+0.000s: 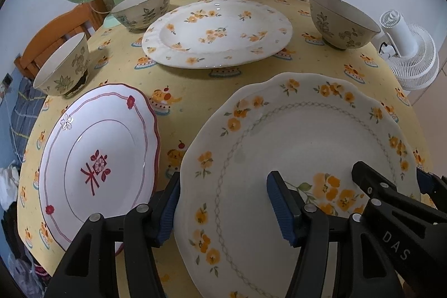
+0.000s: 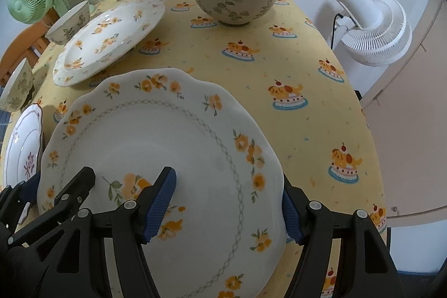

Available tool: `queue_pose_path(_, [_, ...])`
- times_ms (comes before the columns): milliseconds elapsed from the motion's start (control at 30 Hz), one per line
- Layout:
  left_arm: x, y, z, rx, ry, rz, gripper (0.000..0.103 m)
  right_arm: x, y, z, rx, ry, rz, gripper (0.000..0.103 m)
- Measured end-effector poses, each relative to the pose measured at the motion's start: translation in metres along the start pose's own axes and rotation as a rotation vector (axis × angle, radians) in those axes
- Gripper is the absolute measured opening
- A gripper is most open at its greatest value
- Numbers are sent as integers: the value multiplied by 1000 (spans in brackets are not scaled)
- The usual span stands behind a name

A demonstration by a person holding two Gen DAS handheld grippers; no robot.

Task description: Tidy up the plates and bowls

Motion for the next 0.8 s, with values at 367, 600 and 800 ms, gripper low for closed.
queue_pose_path(367, [-2,8,10,-29,62,-27,86,12,2,4,-13,32,-36,73])
queue_pose_path(600, [-7,33,11,31,74,-33,92,12,23,4,39,50,-47,74])
queue_pose_path(800, [-21,49,9,49,82,-18,92,0,43,3,72,63,-43,77])
Point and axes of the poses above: each gripper's, at about its wrist camera, not at the fingertips, and y roughly against the way its jaws point, x to its right, z to its underside, the point moved 5 cm from there along -y, roughly the way its jaws point, and after that the axes turned 14 degrees about y, right-handed, at the moved point
